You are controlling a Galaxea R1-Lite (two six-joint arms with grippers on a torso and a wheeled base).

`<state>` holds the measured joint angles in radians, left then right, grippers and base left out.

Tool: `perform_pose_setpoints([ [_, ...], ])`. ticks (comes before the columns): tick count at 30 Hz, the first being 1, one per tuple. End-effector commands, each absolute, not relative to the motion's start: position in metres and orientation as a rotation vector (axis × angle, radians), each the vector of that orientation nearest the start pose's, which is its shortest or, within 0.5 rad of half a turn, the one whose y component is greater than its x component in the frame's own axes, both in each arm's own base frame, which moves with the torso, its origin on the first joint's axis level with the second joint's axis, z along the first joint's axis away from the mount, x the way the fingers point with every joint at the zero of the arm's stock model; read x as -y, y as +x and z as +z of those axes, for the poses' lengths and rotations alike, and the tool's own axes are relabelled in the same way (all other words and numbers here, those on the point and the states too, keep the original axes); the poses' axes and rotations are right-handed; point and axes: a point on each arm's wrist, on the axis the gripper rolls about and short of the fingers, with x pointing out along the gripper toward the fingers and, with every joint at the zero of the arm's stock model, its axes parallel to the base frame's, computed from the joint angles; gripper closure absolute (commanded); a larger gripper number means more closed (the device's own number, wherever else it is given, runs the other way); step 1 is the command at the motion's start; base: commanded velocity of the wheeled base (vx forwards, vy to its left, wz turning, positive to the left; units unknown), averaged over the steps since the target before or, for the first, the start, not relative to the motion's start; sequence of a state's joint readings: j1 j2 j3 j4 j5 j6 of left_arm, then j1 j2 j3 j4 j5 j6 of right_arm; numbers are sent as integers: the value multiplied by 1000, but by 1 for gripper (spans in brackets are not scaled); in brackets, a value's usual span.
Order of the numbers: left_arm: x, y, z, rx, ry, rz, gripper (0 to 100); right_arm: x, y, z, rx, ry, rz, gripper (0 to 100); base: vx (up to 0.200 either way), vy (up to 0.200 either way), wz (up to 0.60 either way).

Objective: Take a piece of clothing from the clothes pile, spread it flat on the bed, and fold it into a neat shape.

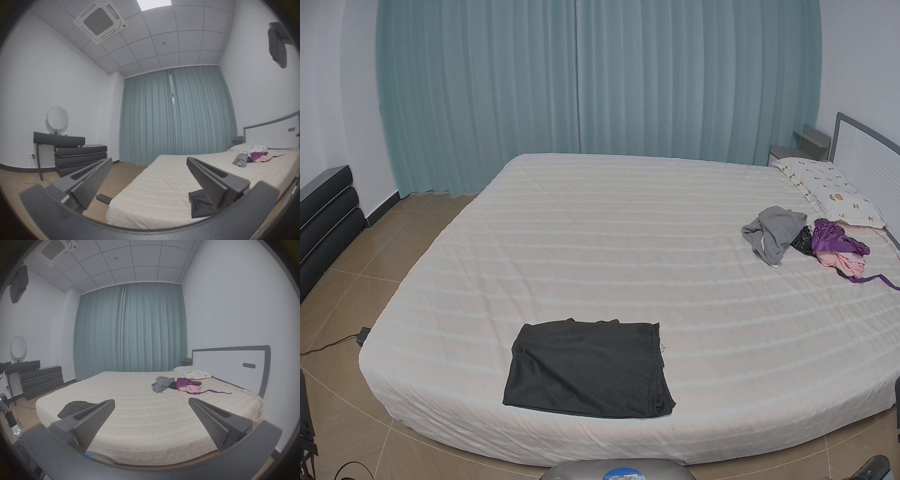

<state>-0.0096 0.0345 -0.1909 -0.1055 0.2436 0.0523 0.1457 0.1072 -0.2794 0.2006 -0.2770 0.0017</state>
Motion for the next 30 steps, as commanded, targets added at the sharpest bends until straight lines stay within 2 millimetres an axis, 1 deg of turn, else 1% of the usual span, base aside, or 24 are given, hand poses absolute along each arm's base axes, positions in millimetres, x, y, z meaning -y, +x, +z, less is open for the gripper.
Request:
perform_pose_setpoints([
  [1, -4, -37, 122, 229, 40, 184, 0, 12, -49, 150, -23, -14, -195, 0, 0, 0, 0],
  [2, -3, -34, 117, 210, 46, 147, 0, 11, -50, 143, -86, -16, -204, 0, 0, 0, 0],
  [3, -3, -34, 117, 210, 46, 147, 0, 11, -50, 143, -86, -16, -204, 0, 0, 0, 0],
  [4, -3, -31, 109, 189, 50, 141, 0, 8, -50, 133, -111, -5, -204, 0, 0, 0, 0],
  [7, -3, -25, 95, 176, 52, 137, 0, 2, -55, 120, -59, 5, -103, 0, 0, 0, 0],
  [9, -3, -24, 94, 170, 59, 138, 0, 2, -52, 116, -59, 10, -77, 0, 0, 0, 0],
  [10, -3, -24, 93, 161, 61, 136, 0, 2, -50, 117, -30, 9, -101, 0, 0, 0, 0],
  [13, -3, -24, 93, 159, 61, 136, 0, 2, -45, 113, -6, 7, -103, 0, 0, 0, 0],
  [14, -3, -24, 91, 139, 61, 135, 0, 2, -35, 99, -2, -6, -80, 0, 0, 0, 0],
  [15, -3, -24, 91, 139, 61, 135, 0, 2, -35, 99, -2, -6, -80, 0, 0, 0, 0],
  [16, -3, -23, 84, 72, 67, 133, 0, 1, -24, 80, 24, -40, -34, 0, 0, 0, 0],
  [18, -3, -23, 80, 37, 63, 132, 0, 0, -23, 82, 63, -42, 2, 0, 0, 0, 0],
  [22, -3, -23, 81, 45, 74, 148, 0, 0, -23, 81, 54, -48, 14, 0, 0, 0, 0],
  [26, -3, -23, 80, 43, 14, 143, 0, 0, -23, 75, -21, -37, 11, 0, 0, 0, 0],
  [30, -2, -23, 79, 37, -50, 67, 0, 0, -23, 75, -15, -27, 9, 0, 0, 0, 0],
])
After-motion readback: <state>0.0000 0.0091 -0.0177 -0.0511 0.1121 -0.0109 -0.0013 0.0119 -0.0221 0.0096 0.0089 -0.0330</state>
